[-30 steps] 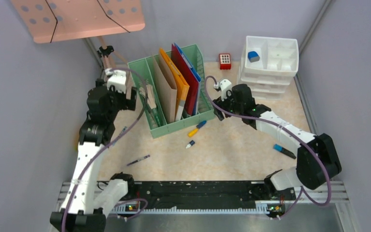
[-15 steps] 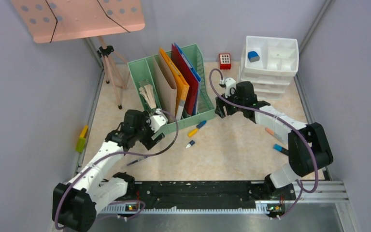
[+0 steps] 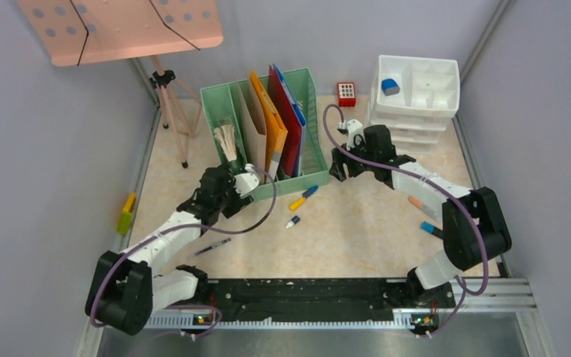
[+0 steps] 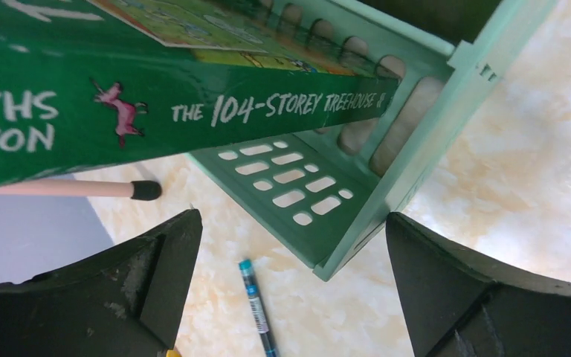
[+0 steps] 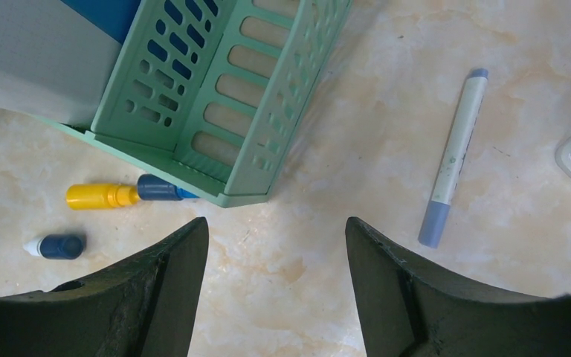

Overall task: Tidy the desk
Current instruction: Move the storage box to the center of the board.

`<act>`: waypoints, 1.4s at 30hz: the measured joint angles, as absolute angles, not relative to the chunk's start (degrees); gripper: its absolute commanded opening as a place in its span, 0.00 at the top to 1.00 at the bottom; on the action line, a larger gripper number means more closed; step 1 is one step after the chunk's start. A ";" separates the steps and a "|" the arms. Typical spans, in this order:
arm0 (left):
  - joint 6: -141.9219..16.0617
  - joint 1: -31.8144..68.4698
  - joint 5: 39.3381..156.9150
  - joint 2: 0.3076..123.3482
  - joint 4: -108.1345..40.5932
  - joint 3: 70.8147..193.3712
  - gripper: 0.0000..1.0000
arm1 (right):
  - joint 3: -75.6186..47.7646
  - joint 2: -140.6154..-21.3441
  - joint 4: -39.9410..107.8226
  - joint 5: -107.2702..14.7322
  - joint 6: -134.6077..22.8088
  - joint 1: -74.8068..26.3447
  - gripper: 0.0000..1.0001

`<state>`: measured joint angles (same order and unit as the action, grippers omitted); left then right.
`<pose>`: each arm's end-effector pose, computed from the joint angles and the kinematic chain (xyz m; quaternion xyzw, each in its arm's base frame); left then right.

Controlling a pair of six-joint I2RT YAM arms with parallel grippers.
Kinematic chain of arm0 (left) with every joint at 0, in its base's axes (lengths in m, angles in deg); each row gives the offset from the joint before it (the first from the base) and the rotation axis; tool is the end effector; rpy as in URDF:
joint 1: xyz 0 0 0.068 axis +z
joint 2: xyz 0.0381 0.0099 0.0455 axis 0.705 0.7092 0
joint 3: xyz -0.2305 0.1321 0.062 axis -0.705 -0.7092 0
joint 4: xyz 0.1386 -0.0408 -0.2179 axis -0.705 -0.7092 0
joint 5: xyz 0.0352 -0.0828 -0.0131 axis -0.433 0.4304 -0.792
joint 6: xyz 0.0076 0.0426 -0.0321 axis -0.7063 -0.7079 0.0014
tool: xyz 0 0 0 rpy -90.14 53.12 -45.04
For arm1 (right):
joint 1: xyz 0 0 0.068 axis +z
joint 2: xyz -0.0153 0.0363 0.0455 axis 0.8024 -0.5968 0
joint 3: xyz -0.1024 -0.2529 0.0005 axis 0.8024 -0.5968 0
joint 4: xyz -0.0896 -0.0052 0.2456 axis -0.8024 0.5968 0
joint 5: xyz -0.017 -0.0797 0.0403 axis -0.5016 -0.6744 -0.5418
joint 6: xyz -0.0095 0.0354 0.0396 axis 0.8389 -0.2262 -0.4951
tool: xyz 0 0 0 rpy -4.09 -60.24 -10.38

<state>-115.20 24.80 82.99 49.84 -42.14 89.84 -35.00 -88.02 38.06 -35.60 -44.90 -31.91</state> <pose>0.2113 -0.0726 0.1944 0.4348 0.7927 0.1295 0.4071 0.3061 0.1323 0.2250 -0.2648 0.8508 0.2062 0.4043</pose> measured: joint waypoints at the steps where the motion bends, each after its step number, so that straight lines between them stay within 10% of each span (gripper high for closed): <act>1: -115.42 24.88 82.34 50.71 -41.61 90.23 0.01 | -35.00 -88.06 37.97 -35.60 -44.92 -31.91 0.33; 23: -111.87 27.07 68.08 67.24 -36.19 104.59 0.01 | -35.02 -86.73 41.40 -34.56 -42.74 -34.83 0.34; 42: -95.83 29.87 74.27 41.51 -55.75 105.99 0.01 | -34.27 -73.37 54.62 -47.45 -37.10 -35.62 0.22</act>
